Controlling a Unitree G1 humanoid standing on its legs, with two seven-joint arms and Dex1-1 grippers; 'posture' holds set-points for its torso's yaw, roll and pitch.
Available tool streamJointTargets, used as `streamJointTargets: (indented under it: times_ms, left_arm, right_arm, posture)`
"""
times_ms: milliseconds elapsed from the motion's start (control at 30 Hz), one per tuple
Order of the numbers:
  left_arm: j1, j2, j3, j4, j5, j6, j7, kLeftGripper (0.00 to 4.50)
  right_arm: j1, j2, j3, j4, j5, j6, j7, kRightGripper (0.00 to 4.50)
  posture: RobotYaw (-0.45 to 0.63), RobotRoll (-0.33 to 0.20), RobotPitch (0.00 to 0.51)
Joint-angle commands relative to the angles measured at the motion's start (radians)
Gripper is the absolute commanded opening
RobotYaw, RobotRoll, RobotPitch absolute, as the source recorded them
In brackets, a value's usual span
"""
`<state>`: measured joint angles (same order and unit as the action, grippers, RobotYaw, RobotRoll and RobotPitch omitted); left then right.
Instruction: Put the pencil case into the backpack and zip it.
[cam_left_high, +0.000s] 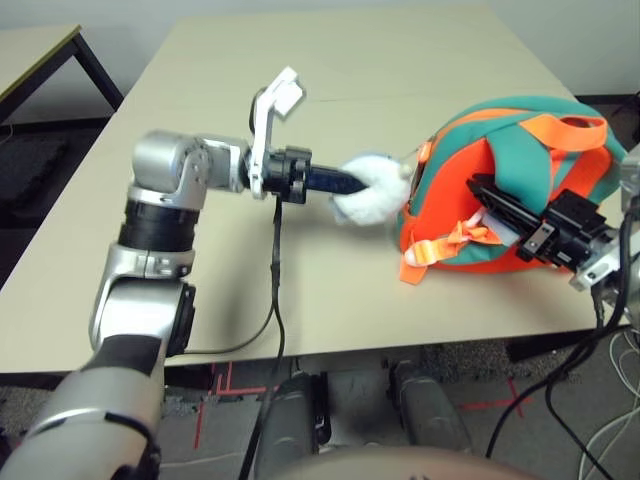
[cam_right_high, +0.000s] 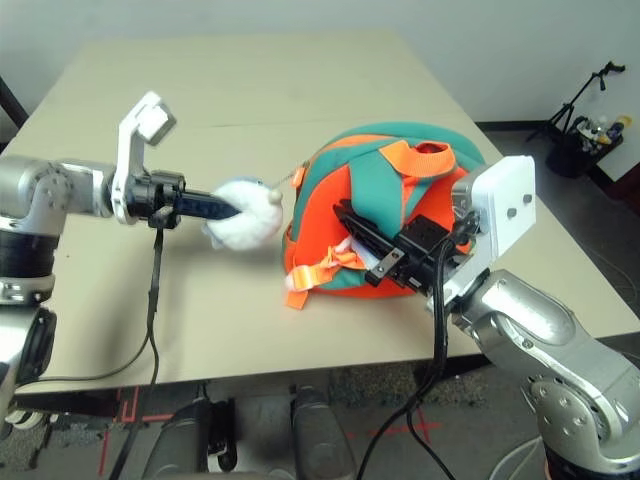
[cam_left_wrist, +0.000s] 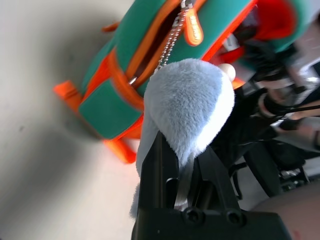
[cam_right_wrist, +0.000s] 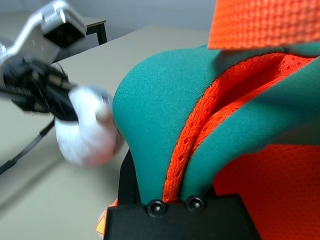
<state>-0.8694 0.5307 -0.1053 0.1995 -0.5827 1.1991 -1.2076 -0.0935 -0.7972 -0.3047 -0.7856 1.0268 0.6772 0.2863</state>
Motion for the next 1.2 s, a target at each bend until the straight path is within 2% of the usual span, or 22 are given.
streamJointTargets:
  times_ms: [33,500,667,700,767,867,1033,1100,1133,1200]
  left_arm:
    - [0.041,0.002,-0.053,0.011,0.034,-0.047,0.025,0.1]
    - [0.165,0.022,-0.236,0.011,0.08,-0.104,0.004,0.1]
    - [0.161,0.007,-0.203,-0.021,0.08,-0.164,0.033,0.1]
    - [0.151,0.012,-0.179,-0.046,0.066,-0.161,0.04,0.45]
    - [0.131,0.027,-0.122,-0.107,0.021,-0.115,0.052,1.07]
    - [0.099,0.075,-0.008,-0.225,-0.087,0.005,0.063,2.1]
    - [0.064,0.202,0.199,-0.371,-0.307,0.281,0.068,3.84]
    - [0.066,0.243,0.267,-0.391,-0.368,0.378,0.084,4.49]
    - [0.077,0.271,0.294,-0.393,-0.398,0.402,0.091,4.5]
    - [0.116,0.322,0.348,-0.369,-0.462,0.415,0.124,4.5]
  right_arm:
    - [-0.011,0.007,0.018,-0.014,-0.002,-0.003,0.018,0.14]
    - [-0.027,0.03,0.04,-0.006,-0.028,-0.005,0.028,0.14]
    - [-0.015,0.03,0.029,-0.003,-0.024,0.004,0.036,0.14]
    - [0.001,0.019,0.012,-0.008,0.003,0.022,0.032,0.14]
    - [0.032,0.012,-0.035,-0.009,0.073,0.048,0.004,0.86]
    - [0.068,-0.045,-0.144,0.016,0.274,0.106,-0.077,1.8]
    - [0.256,-0.291,-0.367,0.089,0.791,0.208,-0.208,3.43]
    - [0.358,-0.361,-0.472,0.121,0.921,0.262,-0.196,4.02]
    - [0.414,-0.381,-0.528,0.142,0.939,0.298,-0.162,4.35]
    - [0.521,-0.415,-0.657,0.209,0.945,0.415,-0.088,4.49]
  posture:
    - [-0.22,0.0,0.118]
    - [-0.22,0.0,0.118]
    - [-0.21,0.0,0.113]
    - [-0.21,0.0,0.113]
    - [-0.21,0.0,0.112]
    - [-0.21,0.0,0.109]
    - [-0.21,0.0,0.102]
    - [-0.21,0.0,0.098]
    - [-0.2,0.0,0.096]
    - [-0.2,0.0,0.09]
